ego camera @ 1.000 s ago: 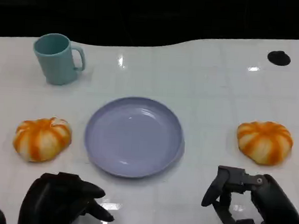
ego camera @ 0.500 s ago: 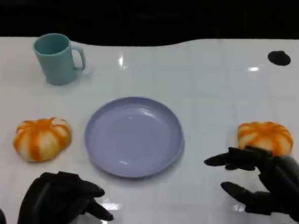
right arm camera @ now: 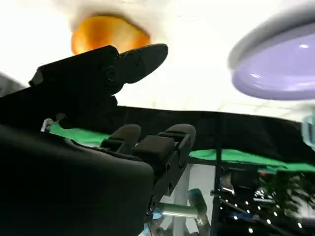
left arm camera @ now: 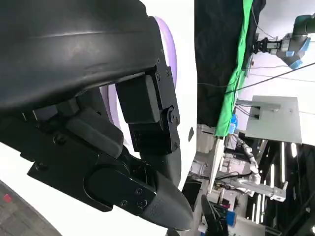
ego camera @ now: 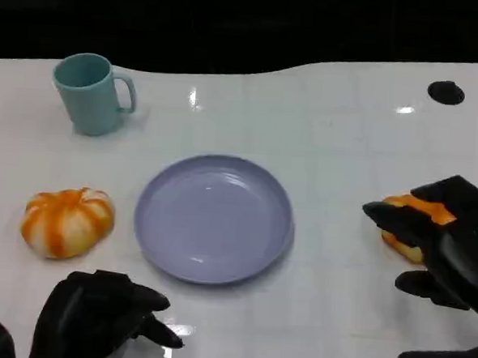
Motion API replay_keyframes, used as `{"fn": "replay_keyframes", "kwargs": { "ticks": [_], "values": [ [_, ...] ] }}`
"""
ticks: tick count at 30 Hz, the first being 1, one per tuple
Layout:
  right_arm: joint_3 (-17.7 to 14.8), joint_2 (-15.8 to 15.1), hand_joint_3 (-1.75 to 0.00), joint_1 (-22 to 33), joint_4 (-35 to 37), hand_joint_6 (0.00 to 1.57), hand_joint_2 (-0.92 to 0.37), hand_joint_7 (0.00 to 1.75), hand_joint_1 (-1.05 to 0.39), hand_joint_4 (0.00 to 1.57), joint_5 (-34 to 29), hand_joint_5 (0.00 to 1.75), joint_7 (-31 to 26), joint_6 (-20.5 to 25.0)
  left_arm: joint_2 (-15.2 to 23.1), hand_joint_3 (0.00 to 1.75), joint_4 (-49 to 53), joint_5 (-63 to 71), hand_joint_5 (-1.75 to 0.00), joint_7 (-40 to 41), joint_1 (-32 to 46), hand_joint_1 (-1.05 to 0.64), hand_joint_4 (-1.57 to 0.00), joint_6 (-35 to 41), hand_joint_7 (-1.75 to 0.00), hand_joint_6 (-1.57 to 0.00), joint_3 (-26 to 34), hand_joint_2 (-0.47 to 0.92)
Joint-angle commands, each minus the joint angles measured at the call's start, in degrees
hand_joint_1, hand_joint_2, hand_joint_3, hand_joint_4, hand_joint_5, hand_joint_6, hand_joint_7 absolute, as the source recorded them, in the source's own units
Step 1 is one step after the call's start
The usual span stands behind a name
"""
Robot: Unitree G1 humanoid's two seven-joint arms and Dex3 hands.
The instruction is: Grasp the bread from the table and place it into the plate.
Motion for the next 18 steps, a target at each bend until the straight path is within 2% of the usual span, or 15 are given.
{"fn": "replay_keyframes", "kwargs": {
  "ticks": [1,5,11,14,15,18],
  "values": [
    [2.39,-0.97,-0.01,-1.90,-3.04,0.42,-0.85,0.00,-0.60,0.00,-6.63,0.71,4.47,7.66,0.43,0.00,0.80,0.36,-0.36,0.09,-0.41,-1.05,-1.57,-0.76,-0.13,-1.57,0.45,0.76],
    [4.65,-0.54,0.00,-3.63,-3.28,0.41,-0.84,0.01,-0.59,0.00,-9.72,0.66,8.06,12.43,0.35,0.00,0.63,0.34,-0.36,0.02,-0.31,-1.05,-1.57,-0.64,-0.12,-1.57,0.43,0.76],
    [8.36,0.56,0.00,-7.52,1.76,0.40,-0.81,0.00,-0.55,0.01,-10.31,0.66,8.85,16.48,0.37,0.00,0.00,0.60,-0.36,0.35,0.09,-1.05,-1.57,-0.46,-0.12,-1.57,0.35,0.76],
    [10.27,1.06,0.00,-9.69,5.63,0.40,-0.78,0.00,-0.53,0.11,-10.31,0.52,8.23,17.98,0.32,0.00,-0.06,0.88,-0.36,0.44,0.24,-1.05,-1.57,-0.90,-0.12,-1.57,0.30,0.76],
    [10.92,1.28,0.00,-10.57,7.41,0.40,-0.78,0.00,-0.52,0.16,-10.23,0.43,7.76,18.36,0.28,0.00,-0.09,1.05,-0.36,0.51,0.28,-1.05,-1.57,-1.06,-0.12,-1.57,0.32,0.76],
    [12.75,1.61,-0.01,-12.97,12.46,0.39,-0.80,0.00,-0.51,0.21,-10.05,0.35,6.03,19.09,0.17,0.00,-0.16,1.11,-0.36,0.31,0.31,-1.05,-1.57,-0.90,-0.12,-1.57,0.44,0.77]
  ]
}}
